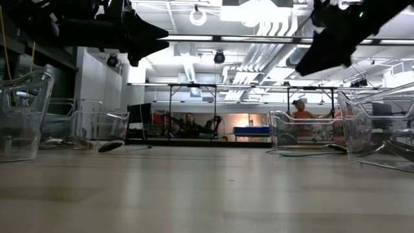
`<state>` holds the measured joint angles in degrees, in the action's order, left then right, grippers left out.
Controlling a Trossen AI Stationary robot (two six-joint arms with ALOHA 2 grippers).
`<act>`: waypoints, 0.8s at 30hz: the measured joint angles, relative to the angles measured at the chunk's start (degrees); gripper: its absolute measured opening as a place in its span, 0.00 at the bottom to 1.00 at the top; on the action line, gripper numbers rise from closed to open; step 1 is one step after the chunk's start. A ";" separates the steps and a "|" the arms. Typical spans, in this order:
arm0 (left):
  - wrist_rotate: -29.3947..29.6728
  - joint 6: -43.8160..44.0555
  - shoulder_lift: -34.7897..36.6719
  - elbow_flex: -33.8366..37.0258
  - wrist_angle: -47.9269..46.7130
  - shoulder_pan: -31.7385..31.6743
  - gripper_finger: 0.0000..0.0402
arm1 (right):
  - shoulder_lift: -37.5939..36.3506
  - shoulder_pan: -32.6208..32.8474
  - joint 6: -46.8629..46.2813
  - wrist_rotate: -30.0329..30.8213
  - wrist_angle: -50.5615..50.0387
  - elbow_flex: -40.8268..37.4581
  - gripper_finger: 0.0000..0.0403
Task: Sort silverware by color (type)
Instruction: Put the blue spoon into the bottom right transparent bin
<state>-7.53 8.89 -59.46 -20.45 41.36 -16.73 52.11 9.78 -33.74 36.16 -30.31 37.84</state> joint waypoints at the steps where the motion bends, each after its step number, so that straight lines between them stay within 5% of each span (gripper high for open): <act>1: 0.00 0.00 0.02 0.00 0.02 0.00 0.43 | -1.38 -2.32 3.83 -2.32 6.92 -3.11 0.29; 8: 0.42 -0.44 0.00 0.00 0.11 0.00 0.43 | -1.82 -19.89 20.08 -22.92 49.05 -16.74 0.29; 14: 0.61 -3.92 -0.21 0.00 0.47 0.00 0.43 | 4.74 -25.69 30.93 -38.35 68.47 -17.26 0.29; 19: 0.61 -7.54 -0.22 0.00 0.52 0.00 0.43 | 11.25 -25.37 38.81 -42.92 82.43 -17.26 0.29; 24: 0.63 -8.57 -0.22 0.00 0.52 0.00 0.43 | 16.07 -25.47 39.27 -43.08 85.89 -17.26 0.29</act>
<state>-6.90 0.32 -59.68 -20.45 41.89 -16.73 68.18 -15.69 5.53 -6.92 55.58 20.58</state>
